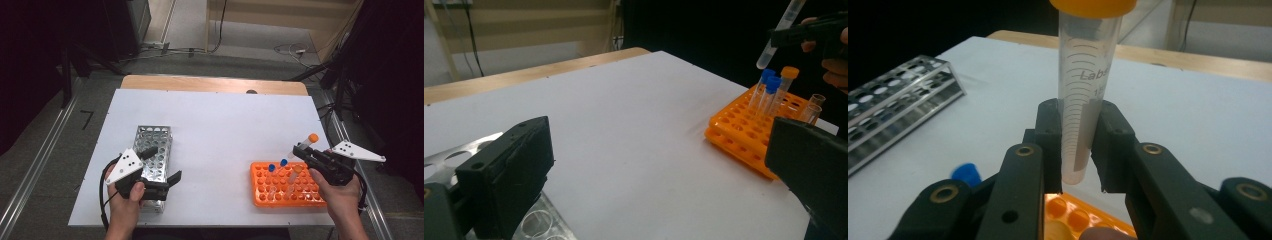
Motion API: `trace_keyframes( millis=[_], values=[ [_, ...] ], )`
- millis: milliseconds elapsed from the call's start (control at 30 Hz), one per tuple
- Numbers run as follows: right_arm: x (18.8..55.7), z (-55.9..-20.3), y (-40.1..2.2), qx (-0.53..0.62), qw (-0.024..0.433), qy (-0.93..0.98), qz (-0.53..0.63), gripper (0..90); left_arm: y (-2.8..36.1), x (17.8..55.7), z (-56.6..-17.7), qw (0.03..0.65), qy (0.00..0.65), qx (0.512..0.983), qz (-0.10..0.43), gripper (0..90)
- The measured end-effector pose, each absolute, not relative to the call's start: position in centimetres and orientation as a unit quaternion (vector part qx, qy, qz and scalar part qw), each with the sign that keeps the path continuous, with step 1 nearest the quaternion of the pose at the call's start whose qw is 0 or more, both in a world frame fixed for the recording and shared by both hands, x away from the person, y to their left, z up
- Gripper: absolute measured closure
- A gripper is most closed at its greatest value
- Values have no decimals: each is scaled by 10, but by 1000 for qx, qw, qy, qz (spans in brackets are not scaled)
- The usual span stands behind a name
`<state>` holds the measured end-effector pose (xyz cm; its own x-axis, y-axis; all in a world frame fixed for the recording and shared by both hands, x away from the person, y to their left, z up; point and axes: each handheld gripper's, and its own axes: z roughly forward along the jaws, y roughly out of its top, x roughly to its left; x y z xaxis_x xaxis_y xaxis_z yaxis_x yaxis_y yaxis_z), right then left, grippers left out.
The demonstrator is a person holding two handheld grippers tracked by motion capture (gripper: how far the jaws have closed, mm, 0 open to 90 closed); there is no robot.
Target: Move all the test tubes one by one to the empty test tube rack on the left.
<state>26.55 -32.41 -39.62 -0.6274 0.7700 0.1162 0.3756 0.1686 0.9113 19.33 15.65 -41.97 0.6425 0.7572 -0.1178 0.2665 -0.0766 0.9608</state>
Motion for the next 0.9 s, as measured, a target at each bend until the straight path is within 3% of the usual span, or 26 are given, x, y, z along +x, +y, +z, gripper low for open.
trace_keyframes(
  millis=[467,900],
  values=[
    [241,-386,-275,317,154,760,545,730,121,197,-414,576,336,720,191,0],
    [225,-403,-237,283,117,790,531,730,97,195,-408,572,332,729,177,36]
  ],
)
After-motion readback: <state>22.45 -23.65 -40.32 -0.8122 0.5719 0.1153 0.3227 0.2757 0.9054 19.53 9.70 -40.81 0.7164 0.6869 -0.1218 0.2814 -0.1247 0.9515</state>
